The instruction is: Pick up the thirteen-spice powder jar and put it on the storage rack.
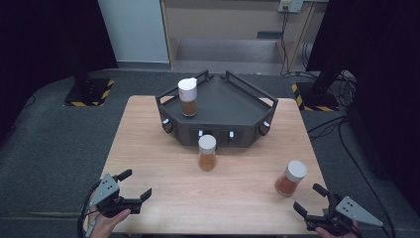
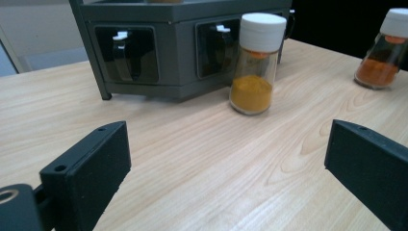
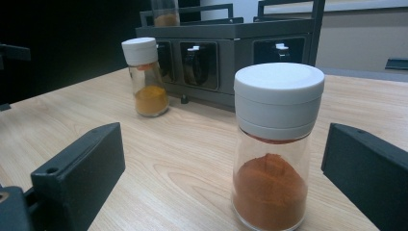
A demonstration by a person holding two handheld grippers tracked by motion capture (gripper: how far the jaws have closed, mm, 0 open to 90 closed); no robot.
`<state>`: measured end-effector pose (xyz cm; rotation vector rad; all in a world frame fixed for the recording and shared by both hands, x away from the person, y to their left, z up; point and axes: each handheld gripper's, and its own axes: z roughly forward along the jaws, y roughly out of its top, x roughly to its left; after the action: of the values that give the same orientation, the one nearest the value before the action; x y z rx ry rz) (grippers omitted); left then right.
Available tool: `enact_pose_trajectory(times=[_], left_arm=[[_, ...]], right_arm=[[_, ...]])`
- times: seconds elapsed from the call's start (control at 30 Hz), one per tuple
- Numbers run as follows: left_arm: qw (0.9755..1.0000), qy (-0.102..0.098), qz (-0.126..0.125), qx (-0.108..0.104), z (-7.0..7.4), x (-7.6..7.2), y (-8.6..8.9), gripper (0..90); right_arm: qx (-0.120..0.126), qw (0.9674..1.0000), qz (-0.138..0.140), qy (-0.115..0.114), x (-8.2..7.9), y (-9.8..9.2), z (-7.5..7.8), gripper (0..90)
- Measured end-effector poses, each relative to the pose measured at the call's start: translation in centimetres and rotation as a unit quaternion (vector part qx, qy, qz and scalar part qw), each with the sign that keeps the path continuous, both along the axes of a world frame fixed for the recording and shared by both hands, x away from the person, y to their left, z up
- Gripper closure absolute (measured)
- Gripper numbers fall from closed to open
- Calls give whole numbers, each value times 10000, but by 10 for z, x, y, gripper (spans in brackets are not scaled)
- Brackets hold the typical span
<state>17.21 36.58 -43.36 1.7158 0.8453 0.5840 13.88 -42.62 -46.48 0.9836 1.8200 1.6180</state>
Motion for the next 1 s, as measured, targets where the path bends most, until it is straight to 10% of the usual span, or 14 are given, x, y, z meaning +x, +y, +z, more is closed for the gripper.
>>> enact_pose_trajectory(times=[1.0], left_arm=[[9996, -109, 74, -244, -6, 0, 20, 0]], right_arm=[[22, 10000, -18, 8, 1, -1, -1, 16]])
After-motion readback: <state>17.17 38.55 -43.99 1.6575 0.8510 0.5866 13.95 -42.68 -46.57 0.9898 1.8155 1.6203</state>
